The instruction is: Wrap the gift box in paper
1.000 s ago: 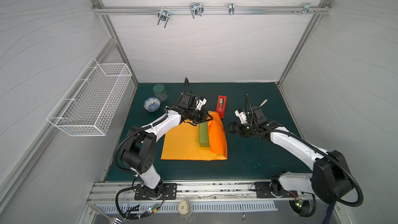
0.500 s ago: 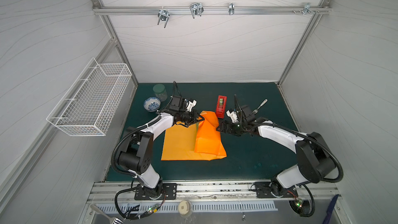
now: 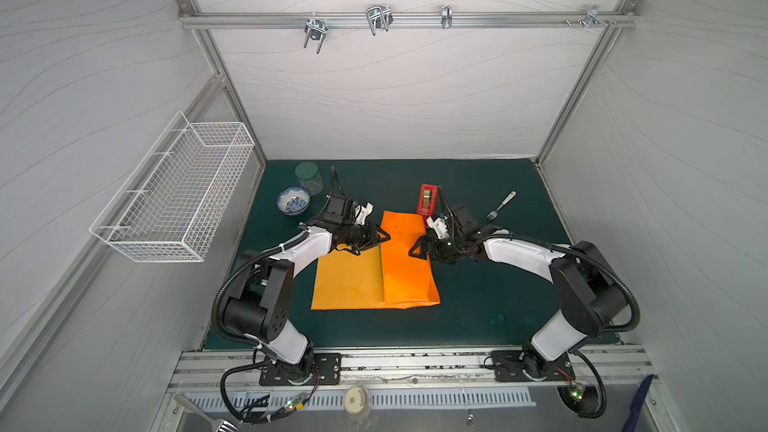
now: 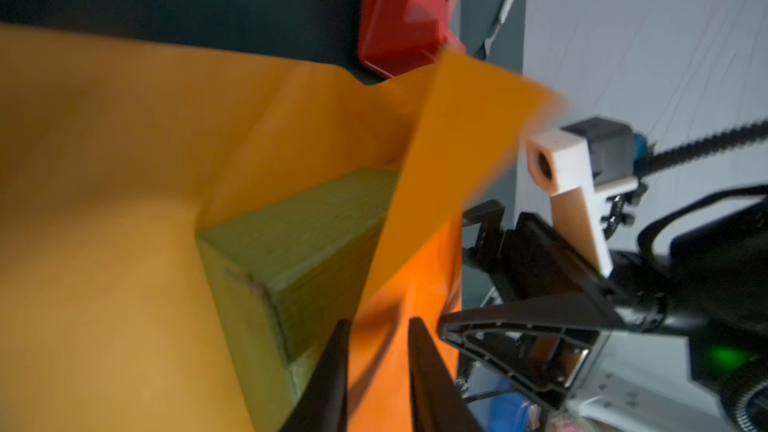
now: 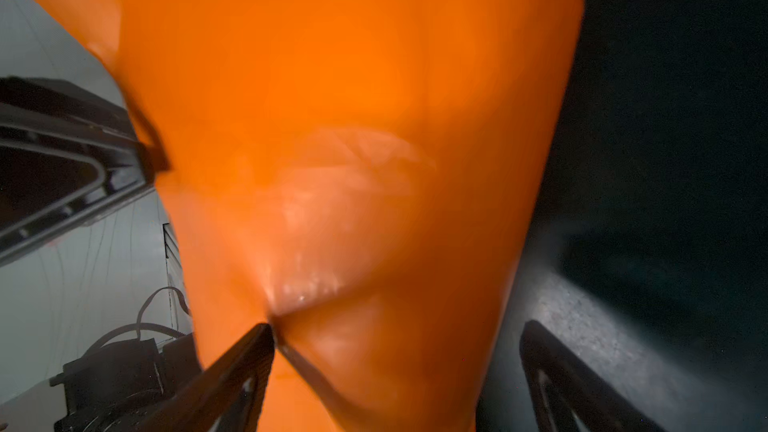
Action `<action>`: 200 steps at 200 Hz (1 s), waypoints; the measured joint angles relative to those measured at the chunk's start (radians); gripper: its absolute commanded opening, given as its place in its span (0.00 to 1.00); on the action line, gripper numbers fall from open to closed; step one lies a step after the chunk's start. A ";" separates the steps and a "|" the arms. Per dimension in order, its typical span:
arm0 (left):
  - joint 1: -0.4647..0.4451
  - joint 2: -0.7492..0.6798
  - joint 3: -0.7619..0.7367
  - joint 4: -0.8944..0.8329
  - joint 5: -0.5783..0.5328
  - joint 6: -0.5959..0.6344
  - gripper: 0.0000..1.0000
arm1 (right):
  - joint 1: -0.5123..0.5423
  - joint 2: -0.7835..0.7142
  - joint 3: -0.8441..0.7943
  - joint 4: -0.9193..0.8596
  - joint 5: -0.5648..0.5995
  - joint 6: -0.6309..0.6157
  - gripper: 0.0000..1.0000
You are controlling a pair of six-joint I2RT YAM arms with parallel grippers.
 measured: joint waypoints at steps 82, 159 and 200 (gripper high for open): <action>-0.013 -0.126 -0.126 0.035 -0.104 -0.061 0.86 | 0.033 0.038 -0.004 0.039 0.004 0.000 0.92; -0.093 -0.024 -0.098 0.014 -0.144 -0.047 0.65 | 0.045 0.043 -0.004 0.058 0.007 0.000 0.93; -0.098 -0.010 -0.097 0.025 -0.134 -0.045 0.49 | 0.046 0.003 -0.011 0.019 0.023 -0.012 0.94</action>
